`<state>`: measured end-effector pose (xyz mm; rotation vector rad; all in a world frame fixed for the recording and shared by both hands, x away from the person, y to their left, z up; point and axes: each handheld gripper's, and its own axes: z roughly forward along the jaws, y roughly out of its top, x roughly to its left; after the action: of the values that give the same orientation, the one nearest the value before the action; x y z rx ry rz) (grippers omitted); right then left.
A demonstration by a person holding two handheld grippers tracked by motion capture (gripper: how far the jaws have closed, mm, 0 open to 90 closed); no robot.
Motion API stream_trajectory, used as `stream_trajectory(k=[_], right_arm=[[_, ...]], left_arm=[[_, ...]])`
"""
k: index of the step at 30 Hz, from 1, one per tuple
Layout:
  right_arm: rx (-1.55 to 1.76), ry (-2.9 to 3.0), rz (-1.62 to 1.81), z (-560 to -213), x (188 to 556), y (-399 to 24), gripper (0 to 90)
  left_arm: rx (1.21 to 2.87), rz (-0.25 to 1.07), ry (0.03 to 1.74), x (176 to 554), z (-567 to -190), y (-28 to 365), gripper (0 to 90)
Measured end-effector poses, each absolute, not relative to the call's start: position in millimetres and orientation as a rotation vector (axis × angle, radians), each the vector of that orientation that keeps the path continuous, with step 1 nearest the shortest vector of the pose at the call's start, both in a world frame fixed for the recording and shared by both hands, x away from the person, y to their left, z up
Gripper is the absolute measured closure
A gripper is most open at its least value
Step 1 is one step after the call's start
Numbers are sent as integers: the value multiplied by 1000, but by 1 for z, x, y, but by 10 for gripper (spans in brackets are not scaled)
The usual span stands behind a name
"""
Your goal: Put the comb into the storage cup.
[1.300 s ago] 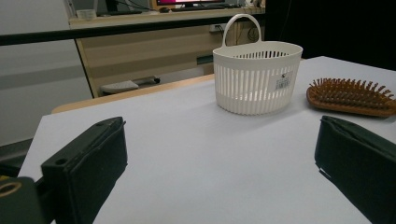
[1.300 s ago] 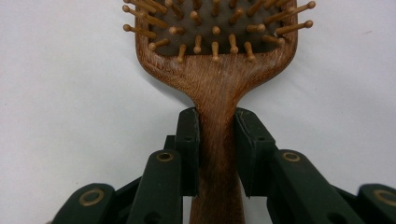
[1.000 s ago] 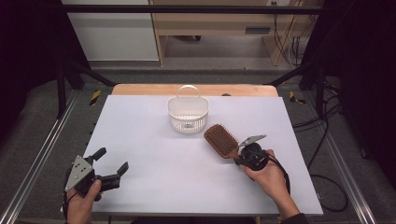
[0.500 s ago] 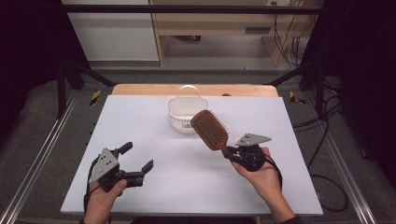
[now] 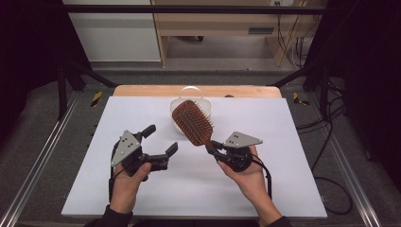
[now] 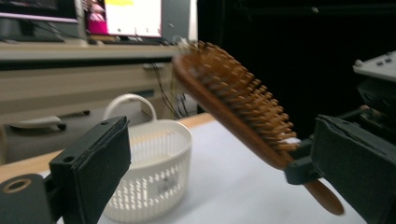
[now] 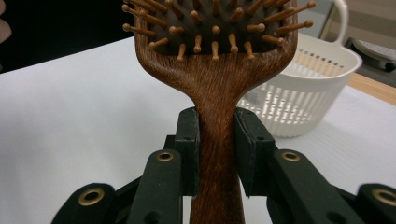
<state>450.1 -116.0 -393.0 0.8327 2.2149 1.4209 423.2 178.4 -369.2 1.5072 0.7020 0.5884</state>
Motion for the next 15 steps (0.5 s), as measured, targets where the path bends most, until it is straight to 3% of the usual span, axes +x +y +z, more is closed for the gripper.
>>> stream_trajectory(k=[7, 15], right_arm=[[774, 2250, 1405, -409, 438, -99, 728], [706, 2282, 1401, -418, 430, -77, 727]], left_arm=[[1518, 454, 790, 421, -392, 182, 47], [1488, 416, 815, 421, -395, 185, 51]])
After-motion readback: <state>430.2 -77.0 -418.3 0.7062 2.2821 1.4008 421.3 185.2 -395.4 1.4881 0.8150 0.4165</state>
